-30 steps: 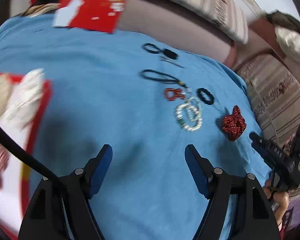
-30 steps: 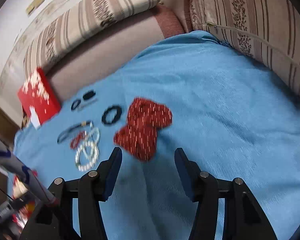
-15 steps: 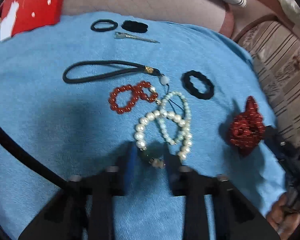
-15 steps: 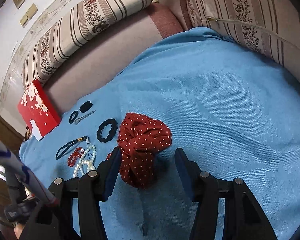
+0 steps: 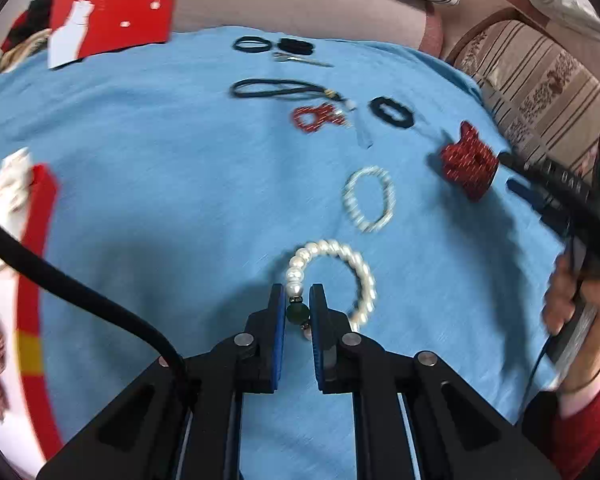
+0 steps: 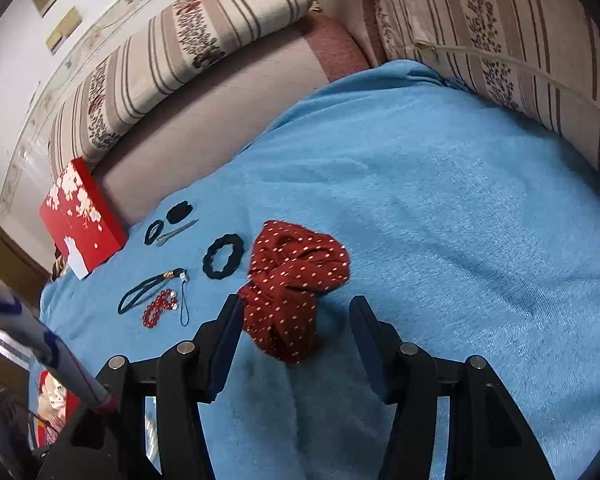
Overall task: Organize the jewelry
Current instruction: 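Move the right tool over the red polka-dot scrunchie while the left tool reaches the green-bead pearl bracelet, then grasp the white pearl bracelet with the right tool while the left tool grasps the green-bead pearl bracelet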
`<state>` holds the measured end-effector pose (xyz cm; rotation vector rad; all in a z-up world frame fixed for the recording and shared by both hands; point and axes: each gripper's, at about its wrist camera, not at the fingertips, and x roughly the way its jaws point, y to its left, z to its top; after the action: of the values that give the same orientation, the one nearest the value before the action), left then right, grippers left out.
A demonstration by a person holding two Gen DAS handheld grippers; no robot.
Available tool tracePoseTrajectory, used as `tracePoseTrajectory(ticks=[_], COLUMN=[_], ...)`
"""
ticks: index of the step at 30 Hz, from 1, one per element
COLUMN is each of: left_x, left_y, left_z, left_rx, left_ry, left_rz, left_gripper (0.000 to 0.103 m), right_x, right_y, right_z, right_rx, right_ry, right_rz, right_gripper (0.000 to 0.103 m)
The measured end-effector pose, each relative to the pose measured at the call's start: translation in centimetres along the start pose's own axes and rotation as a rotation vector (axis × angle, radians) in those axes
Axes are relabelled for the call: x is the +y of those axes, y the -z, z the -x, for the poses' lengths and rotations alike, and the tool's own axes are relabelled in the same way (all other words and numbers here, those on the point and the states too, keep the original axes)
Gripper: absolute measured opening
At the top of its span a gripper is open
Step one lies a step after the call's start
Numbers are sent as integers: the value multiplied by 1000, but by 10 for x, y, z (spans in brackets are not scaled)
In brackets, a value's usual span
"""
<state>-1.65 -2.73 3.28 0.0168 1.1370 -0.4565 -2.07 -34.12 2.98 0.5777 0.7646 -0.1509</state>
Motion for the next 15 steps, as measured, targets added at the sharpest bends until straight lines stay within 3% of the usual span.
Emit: tracePoseTrajectory(ticks=[4, 6, 8, 9, 12, 15], left_x=[17, 20, 21, 21, 19, 17], left_y=[12, 12, 14, 14, 14, 16], left_z=[9, 10, 10, 9, 1, -5], left_rx=[-46, -62, -72, -72, -49, -34], left_ry=[26, 28, 38, 47, 84, 91], left_rz=[33, 42, 48, 53, 58, 45], left_gripper=[12, 17, 37, 40, 40, 40], right_x=[13, 22, 39, 48, 76, 94], right_y=[7, 14, 24, 30, 45, 57], right_z=[9, 13, 11, 7, -13, -36], right_rx=[-16, -15, 19, 40, 109, 171], right_ry=[0, -29, -81, -100, -135, -152], right_rz=[39, 65, 121, 153, 251, 301], right_gripper=[59, 59, 59, 59, 59, 51])
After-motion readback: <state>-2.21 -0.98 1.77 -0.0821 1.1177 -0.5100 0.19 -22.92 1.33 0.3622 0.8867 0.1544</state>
